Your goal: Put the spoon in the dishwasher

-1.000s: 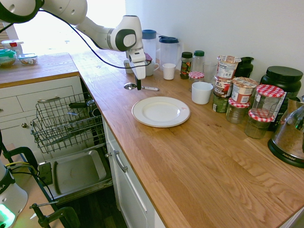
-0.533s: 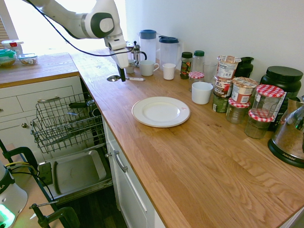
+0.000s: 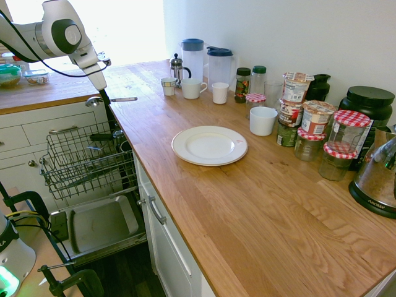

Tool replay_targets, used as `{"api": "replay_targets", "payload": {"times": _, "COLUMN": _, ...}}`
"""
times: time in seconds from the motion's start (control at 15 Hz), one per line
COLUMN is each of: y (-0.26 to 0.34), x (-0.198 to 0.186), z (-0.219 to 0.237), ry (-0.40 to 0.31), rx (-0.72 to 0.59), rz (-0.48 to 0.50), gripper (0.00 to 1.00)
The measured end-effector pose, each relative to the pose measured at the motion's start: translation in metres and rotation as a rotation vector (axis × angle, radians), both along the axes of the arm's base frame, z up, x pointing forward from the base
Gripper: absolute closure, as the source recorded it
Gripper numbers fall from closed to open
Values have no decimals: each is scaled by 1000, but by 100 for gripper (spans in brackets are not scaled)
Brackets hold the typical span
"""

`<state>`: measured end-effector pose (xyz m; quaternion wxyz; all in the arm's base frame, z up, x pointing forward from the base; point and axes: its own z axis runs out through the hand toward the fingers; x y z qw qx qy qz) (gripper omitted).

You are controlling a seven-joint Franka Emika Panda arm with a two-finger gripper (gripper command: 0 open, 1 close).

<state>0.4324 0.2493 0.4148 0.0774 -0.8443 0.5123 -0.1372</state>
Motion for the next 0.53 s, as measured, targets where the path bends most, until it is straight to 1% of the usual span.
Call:
{"api": "replay_targets", "payload": {"times": 0.33, "y": 12, "x": 4, "z": -29, "ry": -11, "rx": 3, "rz": -60, "gripper": 100}}
{"api": "replay_targets", "payload": {"times": 0.53, "y": 38, "x": -17, "z": -49, "ry": -24, "rx": -4, "rz": -72, "gripper": 100}}
